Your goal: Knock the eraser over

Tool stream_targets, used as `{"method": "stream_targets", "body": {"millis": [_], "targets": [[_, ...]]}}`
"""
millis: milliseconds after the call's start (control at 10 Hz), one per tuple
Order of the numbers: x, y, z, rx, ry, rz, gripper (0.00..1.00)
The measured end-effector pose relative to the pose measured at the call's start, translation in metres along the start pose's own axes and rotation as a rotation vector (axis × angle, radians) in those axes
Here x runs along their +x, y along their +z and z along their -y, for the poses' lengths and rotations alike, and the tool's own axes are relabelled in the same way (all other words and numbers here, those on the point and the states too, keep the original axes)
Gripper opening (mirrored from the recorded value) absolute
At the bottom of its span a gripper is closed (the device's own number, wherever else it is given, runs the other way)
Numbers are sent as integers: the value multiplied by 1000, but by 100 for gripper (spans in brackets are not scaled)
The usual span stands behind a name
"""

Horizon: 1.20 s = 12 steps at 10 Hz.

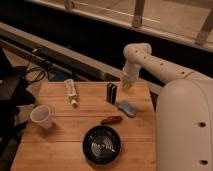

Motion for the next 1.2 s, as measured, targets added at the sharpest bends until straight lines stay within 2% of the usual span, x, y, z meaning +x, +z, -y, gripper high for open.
{"method": "stream_targets", "body": {"millis": [800,1200], "targets": [[-4,11,-17,-1,-7,-16,9],[-3,17,-45,-12,-26,-29,9]]}}
